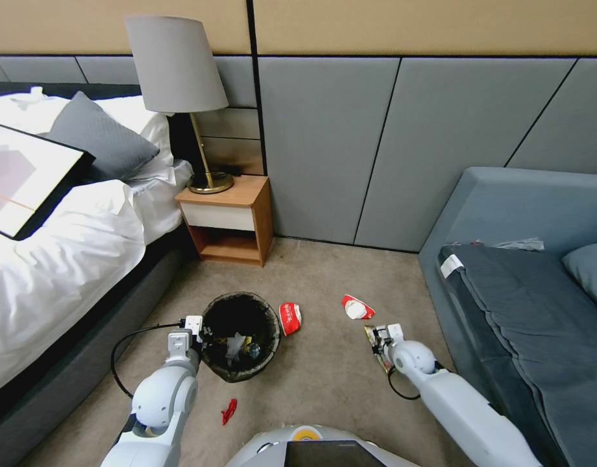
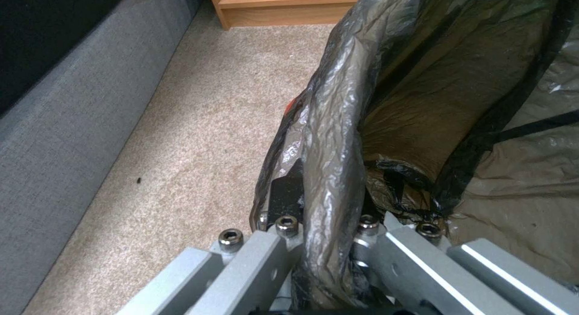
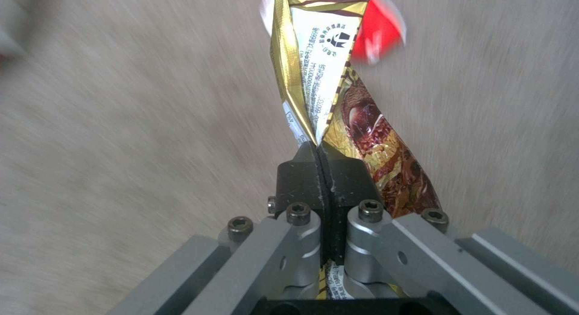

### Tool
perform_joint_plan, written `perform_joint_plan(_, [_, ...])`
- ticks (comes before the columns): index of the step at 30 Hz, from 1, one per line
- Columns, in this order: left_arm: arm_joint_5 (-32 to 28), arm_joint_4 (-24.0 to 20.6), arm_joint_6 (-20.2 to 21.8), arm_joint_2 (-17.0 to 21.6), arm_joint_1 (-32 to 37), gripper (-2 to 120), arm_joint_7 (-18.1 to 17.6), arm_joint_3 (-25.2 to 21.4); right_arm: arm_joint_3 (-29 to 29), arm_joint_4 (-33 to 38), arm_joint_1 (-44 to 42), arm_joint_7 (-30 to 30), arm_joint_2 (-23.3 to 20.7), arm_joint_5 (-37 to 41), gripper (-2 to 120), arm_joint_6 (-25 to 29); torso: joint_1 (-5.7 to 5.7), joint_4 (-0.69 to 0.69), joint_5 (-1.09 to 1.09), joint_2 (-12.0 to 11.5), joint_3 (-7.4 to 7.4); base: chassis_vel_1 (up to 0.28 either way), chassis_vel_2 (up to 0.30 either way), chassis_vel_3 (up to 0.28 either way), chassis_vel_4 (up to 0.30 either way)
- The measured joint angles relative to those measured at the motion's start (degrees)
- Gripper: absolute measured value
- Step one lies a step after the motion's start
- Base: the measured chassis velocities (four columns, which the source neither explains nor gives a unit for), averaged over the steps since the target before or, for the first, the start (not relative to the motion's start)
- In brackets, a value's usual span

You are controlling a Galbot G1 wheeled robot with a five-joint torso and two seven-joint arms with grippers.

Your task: Pick up the trash bin, then pick up the garbage from the floor and place it into the trash bin.

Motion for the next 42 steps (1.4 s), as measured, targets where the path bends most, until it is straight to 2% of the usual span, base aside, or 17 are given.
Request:
perform_joint_plan(3, [0.05,0.02,0.0,-0.12,0.0,0,0.01,0.01,0.98,2.53,-0.33,0.51,-0.73,1.24,0,-0.01,0.0,-0.01,0.01,0.0,0.0,0.0,0.0,0.0,0.0])
perform_joint_plan(5, [0.06,0.02,0.0,-0.23,0.01,0,0.01,0.07,2.69,7.38,-0.48,1.9,-2.14,4.81,0,0.0,0.0,-0.01,0.0,0.0,0.0,0.0,0.0,0.0,0.0])
perform_joint_plan(7, [0.06,0.01,0.0,-0.23,0.02,0,0.01,0.09,3.11,8.93,-0.39,2.21,-2.57,5.89,0,-0.01,0.0,-0.02,0.0,0.0,0.0,0.0,0.0,0.0,0.0])
perform_joint_plan(10, [0.04,0.0,0.0,-0.24,0.07,0,0.28,0.33,4.05,17.07,2.19,4.24,-5.53,11.97,0,0.0,0.0,-0.01,-0.03,0.0,0.0,0.0,0.0,0.0,0.0])
perform_joint_plan(11, [0.04,0.0,0.0,-0.24,0.07,0,0.28,0.33,4.05,17.07,2.19,4.24,-5.53,11.97,0,0.0,0.0,-0.01,-0.03,0.0,0.0,0.0,0.0,0.0,0.0])
perform_joint_plan(16, [0.11,0.56,0.0,-0.75,0.13,0,0.48,0.79,0.69,22.34,7.27,4.83,-7.76,17.57,0,0.0,0.0,-0.01,-0.01,0.0,0.0,0.0,0.0,0.0,0.0])
perform_joint_plan(18, [0.31,0.85,0.0,-0.96,0.07,0,0.51,0.98,-3.08,23.81,11.92,3.19,-8.07,21.91,0,0.78,0.0,-0.01,-0.01,0.0,0.0,0.0,0.0,0.0,0.0])
perform_joint_plan(27, [0.61,1.13,0.0,-1.18,-0.12,0,0.52,1.15,-10.7,23.61,23.66,-3.67,-7.08,25.5,0,5.85,0.0,0.0,-0.01,0.0,0.0,0.0,0.0,0.0,0.0])
perform_joint_plan(30, [0.71,1.7,0.0,-1.4,-0.33,0,0.61,1.01,-19.64,20.69,33.91,-6.2,-4.53,26.67,0,8.2,0.0,0.02,-0.03,0.0,0.01,0.0,0.0,0.0,0.0])
perform_joint_plan(31, [0.71,1.7,0.0,-1.4,-0.33,0,0.61,1.01,-19.64,20.69,33.91,-6.2,-4.53,26.67,0,8.2,0.0,0.02,-0.03,0.0,0.01,0.0,0.0,0.0,0.0])
perform_joint_plan(34, [0.76,2.21,0.0,-1.43,-0.66,0,0.64,0.88,-27.16,16.58,40.4,-9.85,-2.37,25.37,0,10.85,0.0,0.0,-0.01,0.0,0.0,0.0,0.0,0.0,0.0])
perform_joint_plan(35, [0.76,2.21,0.0,-1.43,-0.66,0,0.64,0.88,-27.16,16.58,40.4,-9.85,-2.37,25.37,0,10.85,0.0,0.0,-0.01,0.0,0.0,0.0,0.0,0.0,0.0])
perform_joint_plan(37, [0.82,2.5,-0.01,-1.45,-1.0,0,0.66,0.77,-34.26,12.71,45.85,-11.21,-0.13,24.74,0,12.41,0.0,-0.01,0.0,0.0,0.0,0.0,0.0,0.0,0.0])
perform_joint_plan(38, [0.86,2.65,-0.01,-1.51,-1.12,0,0.67,0.7,-37.47,11.27,48.02,-10.96,1.17,24.38,0,12.65,0.0,0.0,-0.02,0.0,0.01,0.0,0.0,0.0,0.0])
perform_joint_plan(40, [0.87,2.69,-0.01,-1.51,-1.14,0,0.67,0.69,-38.2,11.0,48.42,-10.85,1.45,24.32,0,12.66,0.0,0.0,-0.02,0.0,0.01,0.0,0.0,0.0,0.0])
perform_joint_plan(41, [1.02,3.07,-0.02,-1.61,-1.26,0,0.7,0.58,-43.36,8.92,50.94,-9.37,3.93,24.1,0,12.74,0.0,0.0,0.0,0.0,0.0,0.0,0.0,0.0,0.0])
perform_joint_plan(42, [1.09,3.2,-0.03,-1.72,-1.3,0,0.71,0.54,-45.55,7.98,51.73,-8.25,5.28,24.17,0,12.51,0.0,0.0,-0.01,0.0,0.0,0.0,0.0,0.0,0.0])
